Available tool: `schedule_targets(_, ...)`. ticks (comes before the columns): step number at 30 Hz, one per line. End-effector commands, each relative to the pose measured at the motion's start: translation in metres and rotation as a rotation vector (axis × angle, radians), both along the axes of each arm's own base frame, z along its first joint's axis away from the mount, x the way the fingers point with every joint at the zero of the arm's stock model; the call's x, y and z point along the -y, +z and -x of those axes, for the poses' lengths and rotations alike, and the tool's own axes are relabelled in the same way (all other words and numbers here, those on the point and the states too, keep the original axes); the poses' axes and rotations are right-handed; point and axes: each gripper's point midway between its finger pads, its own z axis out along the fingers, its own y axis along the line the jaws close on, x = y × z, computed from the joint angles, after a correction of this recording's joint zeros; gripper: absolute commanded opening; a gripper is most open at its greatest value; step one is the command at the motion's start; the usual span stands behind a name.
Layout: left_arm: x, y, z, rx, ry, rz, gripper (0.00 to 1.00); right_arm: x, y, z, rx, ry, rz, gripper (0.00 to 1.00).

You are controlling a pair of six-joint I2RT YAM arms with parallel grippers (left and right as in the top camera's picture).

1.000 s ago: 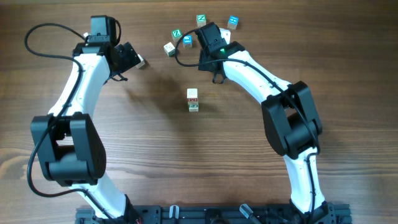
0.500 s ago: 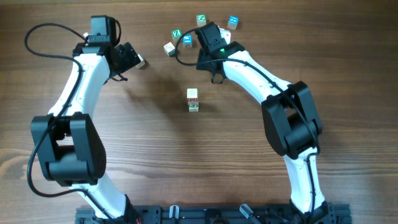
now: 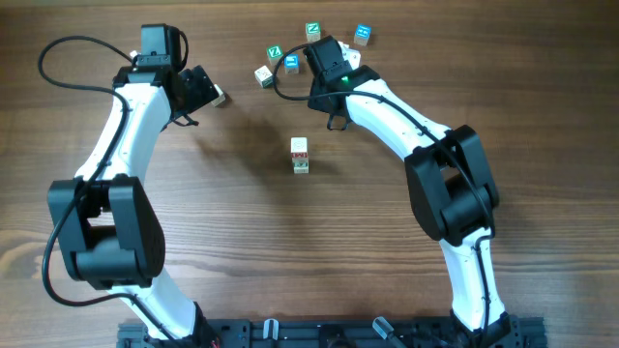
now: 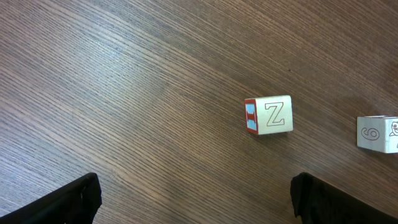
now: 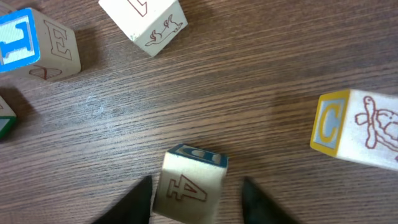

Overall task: Form a tower
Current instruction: 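Raise the right gripper and move it to the blue-trimmed D block, then close the right gripper on the blue D block and lift it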

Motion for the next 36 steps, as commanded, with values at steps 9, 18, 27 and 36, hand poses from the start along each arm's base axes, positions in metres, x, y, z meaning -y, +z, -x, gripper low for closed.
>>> schedule_targets(9, -0.001, -0.007, 0.002, -0.019, -0.002, -0.007, 1.00, 0.000, -0.016, 0.005, -0.033, 0.005, 0.015, 0.43)
schedule_targets(18, -0.001, -0.007, 0.002, -0.019, -0.002, -0.007, 1.00, 0.009, -0.019, 0.020, -0.093, 0.062, 0.082, 0.28)
schedule_targets(27, -0.001, -0.007, 0.002, -0.019, -0.002, -0.007, 1.00, 0.007, -0.016, 0.106, -0.446, 0.277, 0.025, 0.35)
schedule_targets(36, -0.001, -0.007, 0.002, -0.019, -0.002, -0.007, 1.00, 0.026, -0.017, 0.108, -0.479, 0.289, 0.063, 0.52)
